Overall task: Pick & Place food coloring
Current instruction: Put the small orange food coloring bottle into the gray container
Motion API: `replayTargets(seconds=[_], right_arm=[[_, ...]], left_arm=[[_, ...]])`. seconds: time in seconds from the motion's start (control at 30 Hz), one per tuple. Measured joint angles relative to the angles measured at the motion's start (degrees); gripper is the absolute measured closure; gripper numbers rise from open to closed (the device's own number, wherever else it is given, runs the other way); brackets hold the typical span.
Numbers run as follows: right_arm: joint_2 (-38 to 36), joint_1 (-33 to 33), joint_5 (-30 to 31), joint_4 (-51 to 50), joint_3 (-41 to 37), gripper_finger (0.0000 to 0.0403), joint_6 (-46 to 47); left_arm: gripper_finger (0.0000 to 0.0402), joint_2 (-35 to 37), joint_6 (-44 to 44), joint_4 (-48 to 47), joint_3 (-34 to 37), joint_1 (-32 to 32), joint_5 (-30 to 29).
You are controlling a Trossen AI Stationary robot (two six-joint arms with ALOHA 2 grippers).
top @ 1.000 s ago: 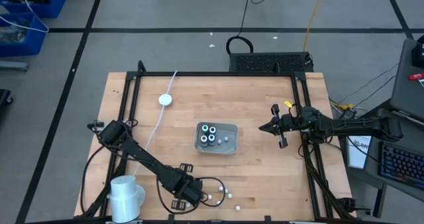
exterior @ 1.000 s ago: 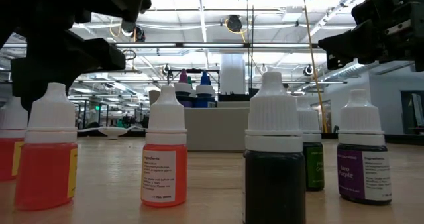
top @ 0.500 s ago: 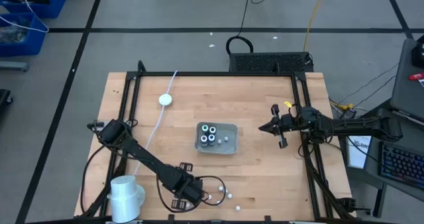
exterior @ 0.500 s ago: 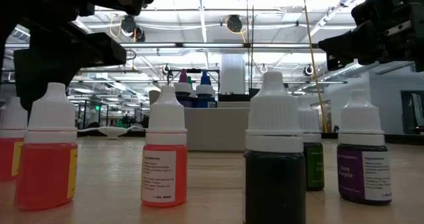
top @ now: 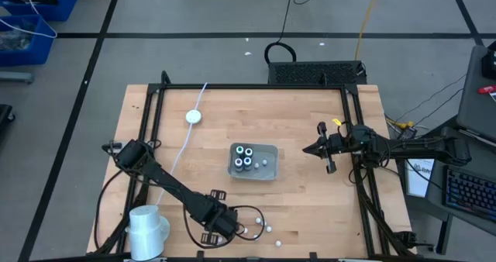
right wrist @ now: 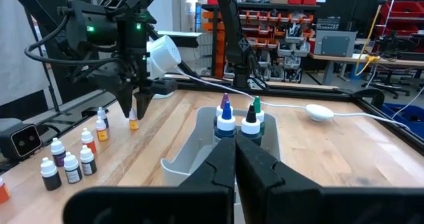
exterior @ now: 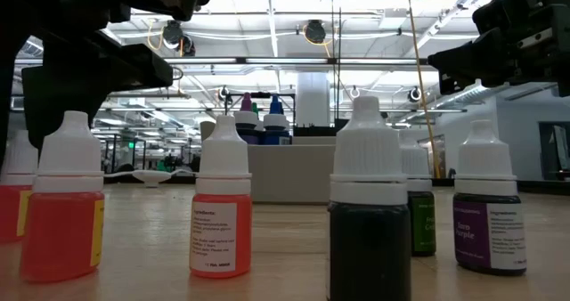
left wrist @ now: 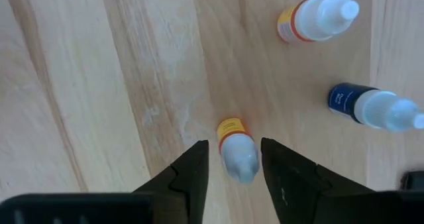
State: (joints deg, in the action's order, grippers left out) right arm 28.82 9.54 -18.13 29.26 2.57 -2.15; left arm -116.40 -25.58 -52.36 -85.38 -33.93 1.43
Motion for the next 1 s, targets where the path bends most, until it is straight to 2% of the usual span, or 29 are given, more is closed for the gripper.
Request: replayTargets(seconds=[0.23,0.5,0.63,0.73,0.87,1.0], right_arm=[[0.0,0.0,0.0,0.0,0.0,0.0403,0.0],[0.0,0.0,0.0,0.0,0.0,0.0403,0.0],[0.0,0.0,0.0,0.0,0.0,0.0403,0.0],[0.01,0.0,0.0,0.0,0.0,0.0403,0.0],[0.0,0.0,0.0,0.0,0.0,0.0403,0.0],[0.0,0.02,0.0,0.0,0.0,0.0403,0.0]], left_arm=[[0.0348,0.0,1.68,1.16,0.0,0.0,0.0],[0.0347,-0.04,7.55,-0.36,-2.36,1.15,-1.62],[0.0337,-0.05,10.63,-3.65,-7.48,2.99,-2.53],[0.0341,-0.07,13.5,-7.15,-12.79,4.7,-5.28],[0.0343,-0.07,18.9,-10.44,-19.97,8.13,-9.05],[0.0338,-0.05,26.78,-11.14,-28.29,12.4,-9.59]])
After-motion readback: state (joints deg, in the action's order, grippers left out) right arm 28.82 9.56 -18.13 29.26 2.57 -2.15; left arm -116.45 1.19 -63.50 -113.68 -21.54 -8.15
